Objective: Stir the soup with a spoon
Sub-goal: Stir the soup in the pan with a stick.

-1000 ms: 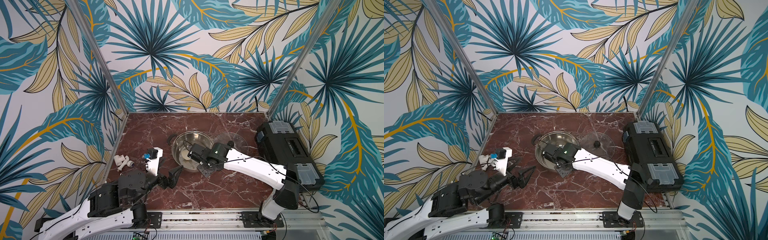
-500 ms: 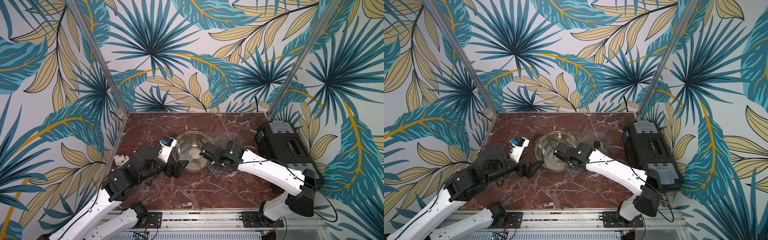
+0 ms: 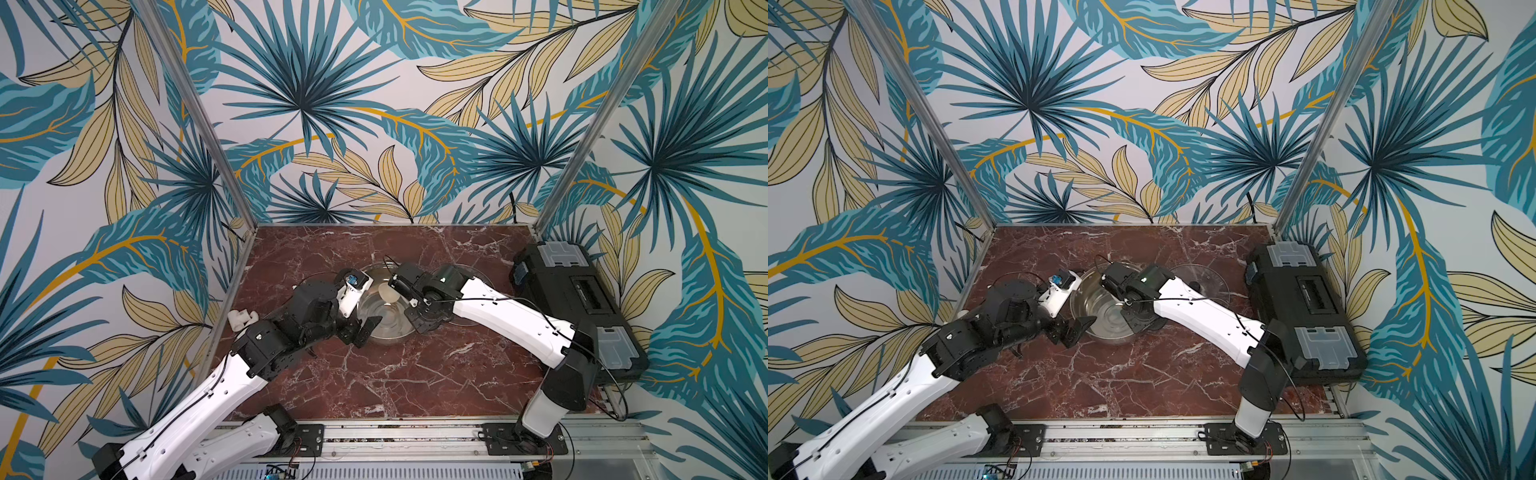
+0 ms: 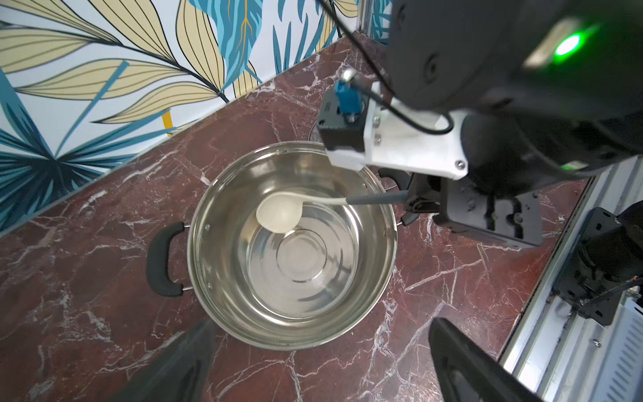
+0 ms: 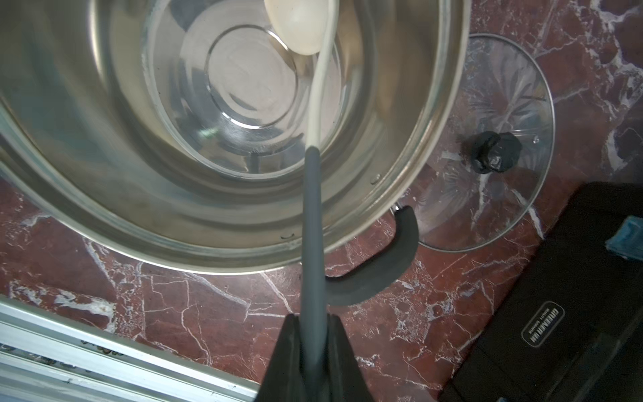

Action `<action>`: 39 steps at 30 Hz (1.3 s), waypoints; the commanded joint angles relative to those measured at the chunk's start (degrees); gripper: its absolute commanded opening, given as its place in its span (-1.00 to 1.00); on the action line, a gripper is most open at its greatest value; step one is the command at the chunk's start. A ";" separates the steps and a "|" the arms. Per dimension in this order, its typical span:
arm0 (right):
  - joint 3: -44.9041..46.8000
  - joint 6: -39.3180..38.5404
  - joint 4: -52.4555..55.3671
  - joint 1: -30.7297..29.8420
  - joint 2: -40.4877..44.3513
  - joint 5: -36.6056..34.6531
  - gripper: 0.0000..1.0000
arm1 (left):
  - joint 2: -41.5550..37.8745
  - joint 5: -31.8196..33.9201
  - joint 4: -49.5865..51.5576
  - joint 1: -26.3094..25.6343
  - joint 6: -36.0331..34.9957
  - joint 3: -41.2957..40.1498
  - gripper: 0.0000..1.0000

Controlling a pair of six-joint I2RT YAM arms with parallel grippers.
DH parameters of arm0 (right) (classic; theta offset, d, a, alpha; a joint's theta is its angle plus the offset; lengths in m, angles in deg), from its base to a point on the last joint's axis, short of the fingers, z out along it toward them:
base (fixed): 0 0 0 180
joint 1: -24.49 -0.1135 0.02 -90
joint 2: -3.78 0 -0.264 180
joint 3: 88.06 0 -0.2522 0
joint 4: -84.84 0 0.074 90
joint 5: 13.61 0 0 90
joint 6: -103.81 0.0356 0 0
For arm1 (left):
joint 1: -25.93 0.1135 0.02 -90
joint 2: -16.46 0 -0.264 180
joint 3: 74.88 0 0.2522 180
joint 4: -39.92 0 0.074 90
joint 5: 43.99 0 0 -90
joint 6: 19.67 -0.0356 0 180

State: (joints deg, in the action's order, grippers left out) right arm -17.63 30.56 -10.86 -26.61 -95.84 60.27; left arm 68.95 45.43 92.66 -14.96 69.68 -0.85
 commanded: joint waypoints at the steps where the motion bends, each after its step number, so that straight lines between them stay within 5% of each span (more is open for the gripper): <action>1: -1.80 -0.79 0.01 -1.39 -0.83 2.98 -1.00 | -0.97 1.74 -2.46 0.52 -1.90 -0.62 1.00; 12: 2.57 0.06 3.18 -4.47 5.02 3.88 -1.00 | -1.67 2.35 -1.23 0.81 -0.41 -1.30 1.00; 24: 10.59 1.36 10.38 -2.87 12.59 -5.84 -1.00 | -1.61 2.04 -2.90 0.88 0.67 -1.82 1.00; 32: 5.06 0.06 8.53 -0.18 7.16 -9.63 -1.00 | -1.42 1.02 -3.98 0.90 1.79 -2.02 1.00; 39: -4.19 -0.76 5.07 -0.36 -1.55 -5.65 -1.00 | -2.08 1.11 -4.19 0.90 2.66 -2.45 1.00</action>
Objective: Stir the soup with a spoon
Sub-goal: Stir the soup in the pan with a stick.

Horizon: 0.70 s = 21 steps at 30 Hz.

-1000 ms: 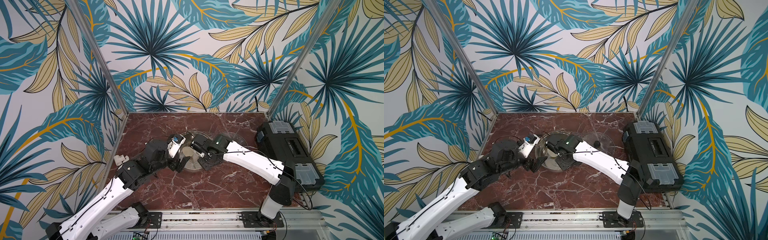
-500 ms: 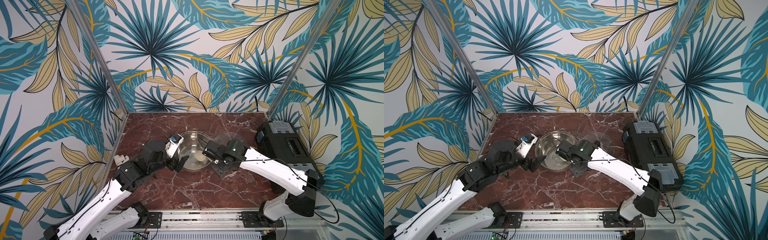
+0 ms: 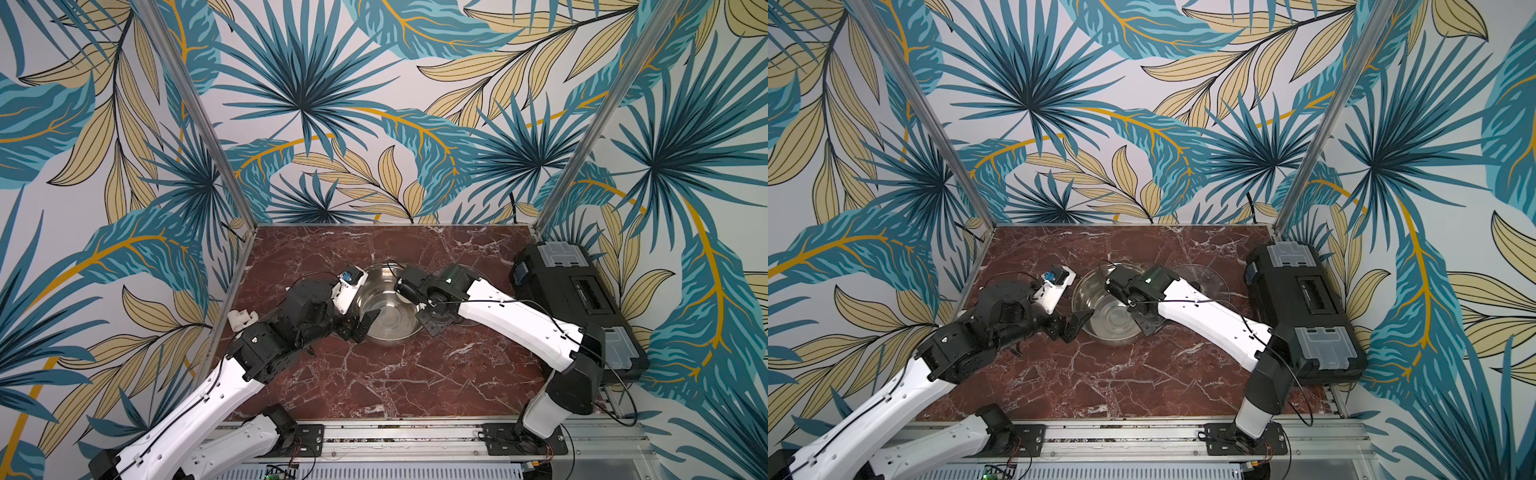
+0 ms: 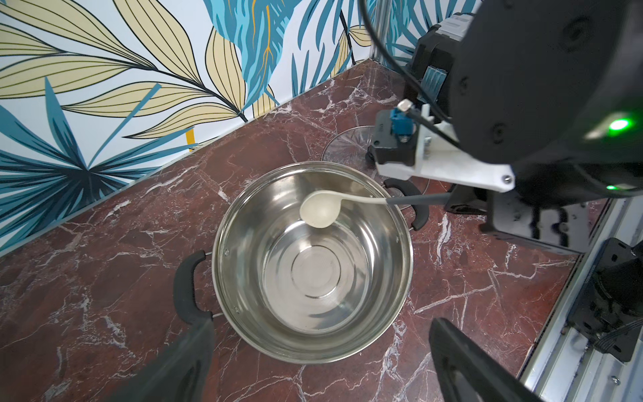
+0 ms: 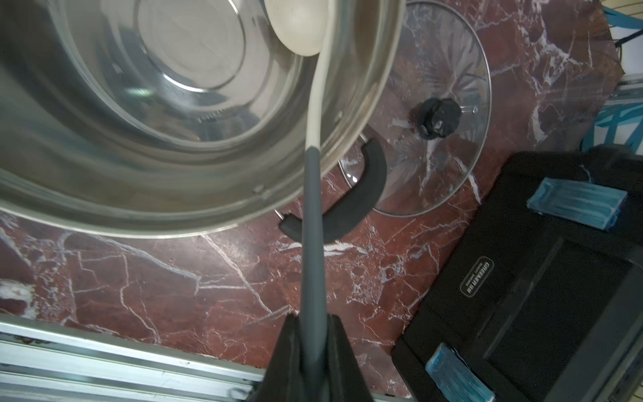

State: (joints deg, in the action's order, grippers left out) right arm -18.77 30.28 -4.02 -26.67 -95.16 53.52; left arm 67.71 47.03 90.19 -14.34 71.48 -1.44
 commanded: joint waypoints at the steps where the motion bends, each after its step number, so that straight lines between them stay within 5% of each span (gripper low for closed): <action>1: -4.17 -0.40 -2.10 -0.51 -3.25 1.70 -1.00 | -1.01 -0.40 -1.71 0.28 1.06 -2.00 1.00; 11: -4.62 -0.22 -2.29 -5.56 -3.83 6.72 -1.00 | -2.19 0.14 -1.44 0.41 1.15 -2.77 1.00; 21: 7.81 2.18 0.93 -6.79 8.45 4.53 -1.00 | -2.42 0.15 -1.71 0.41 1.58 -2.57 1.00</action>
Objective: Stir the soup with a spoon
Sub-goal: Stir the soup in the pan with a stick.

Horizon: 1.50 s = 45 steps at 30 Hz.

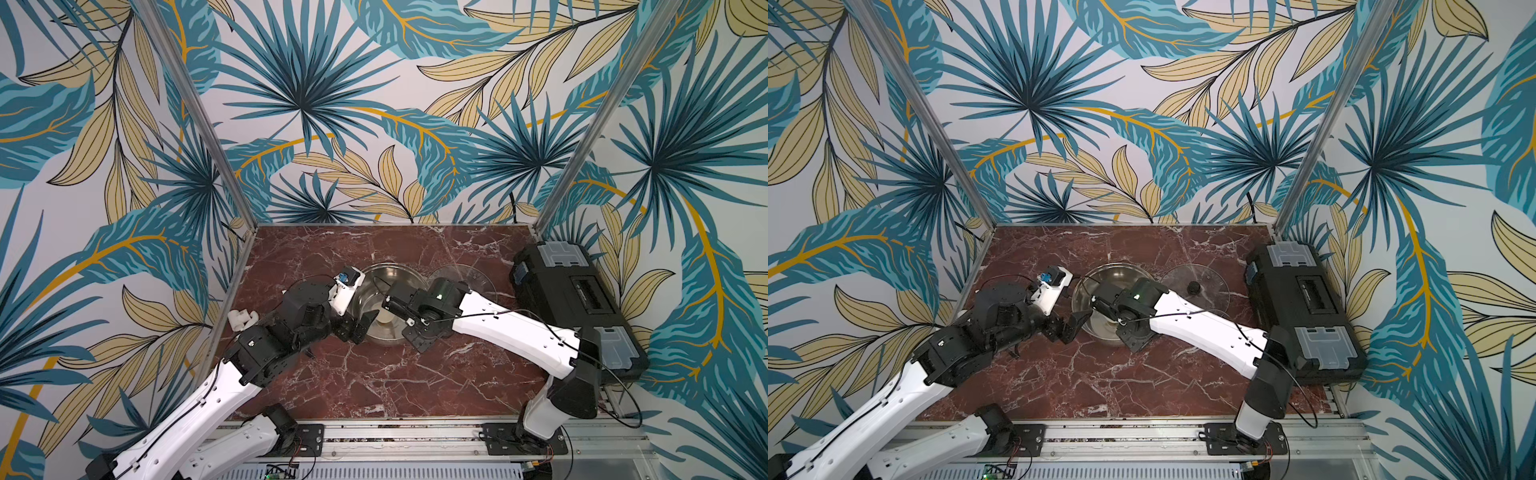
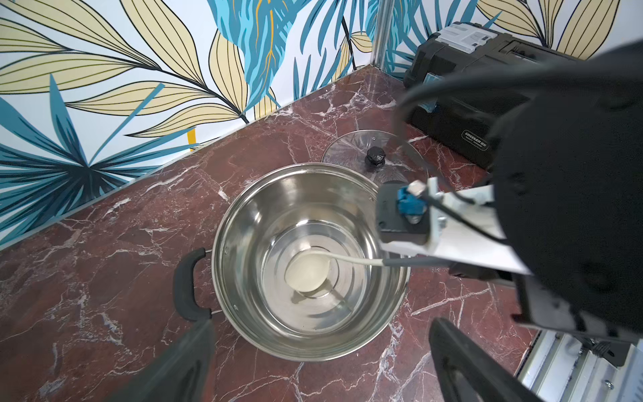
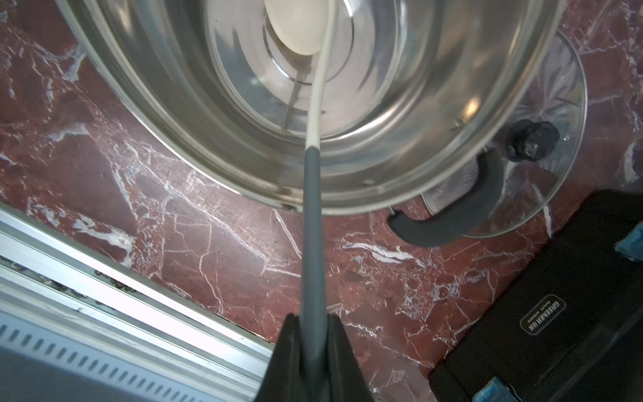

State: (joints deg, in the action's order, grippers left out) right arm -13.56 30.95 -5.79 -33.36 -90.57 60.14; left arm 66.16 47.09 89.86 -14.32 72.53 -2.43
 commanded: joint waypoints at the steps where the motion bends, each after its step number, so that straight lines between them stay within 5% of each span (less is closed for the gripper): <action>1: 3.63 1.62 3.23 -0.10 4.75 -3.15 -1.00 | -0.74 0.07 -1.46 0.34 0.57 -1.54 1.00; 14: -2.00 0.80 4.03 3.18 0.02 -12.78 -1.00 | -0.56 -1.15 -3.12 0.37 2.37 -2.01 1.00; 27: -12.72 -0.76 -1.69 1.74 -8.75 -0.54 -1.00 | -1.83 -1.02 -1.79 0.39 2.24 -2.89 1.00; 39: -2.93 1.24 1.37 -0.62 1.88 2.51 -1.00 | -2.04 -0.71 -1.47 0.35 2.24 -3.15 1.00; 45: 4.02 1.40 4.72 -0.56 7.22 -1.94 -1.00 | -1.92 -0.71 -1.62 0.38 2.37 -3.68 1.00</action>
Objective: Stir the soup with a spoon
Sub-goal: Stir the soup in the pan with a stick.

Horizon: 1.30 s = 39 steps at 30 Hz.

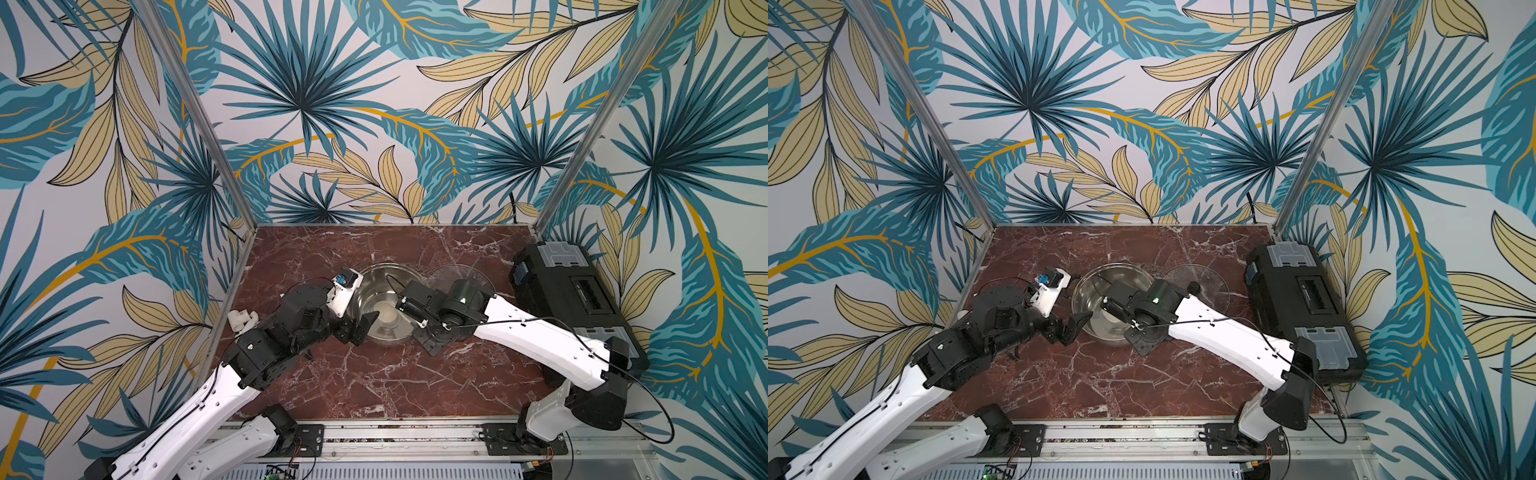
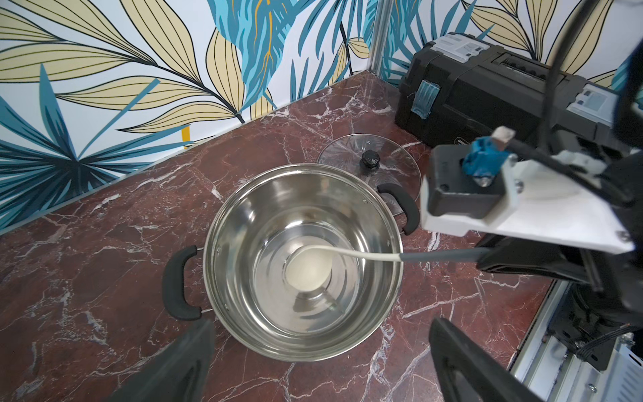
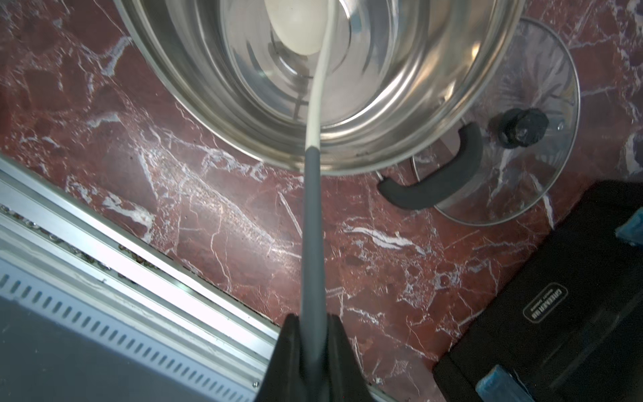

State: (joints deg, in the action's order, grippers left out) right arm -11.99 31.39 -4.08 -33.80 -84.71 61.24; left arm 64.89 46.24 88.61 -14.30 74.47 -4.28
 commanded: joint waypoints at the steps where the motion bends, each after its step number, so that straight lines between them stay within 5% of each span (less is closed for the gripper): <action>1: 2.86 0.88 4.16 -0.09 1.30 -4.34 -1.00 | -0.62 0.08 -0.54 0.37 0.43 -1.90 1.00; 12: -2.64 -0.91 3.38 3.45 -3.83 -11.50 -1.00 | -0.44 -0.23 -1.01 0.28 0.96 -2.28 1.00; 25: -14.42 -2.54 -0.31 1.09 -14.25 -3.26 -1.00 | -0.28 0.38 -0.40 0.36 1.54 -2.00 1.00; 39: -1.01 0.65 1.11 -2.19 -2.85 -2.73 -1.00 | 0.03 0.05 -0.35 0.33 1.92 -1.94 1.00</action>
State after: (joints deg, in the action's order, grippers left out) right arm -15.95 30.34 -4.54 -35.79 -91.29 59.49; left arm 64.95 46.24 88.61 -14.21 76.15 -5.14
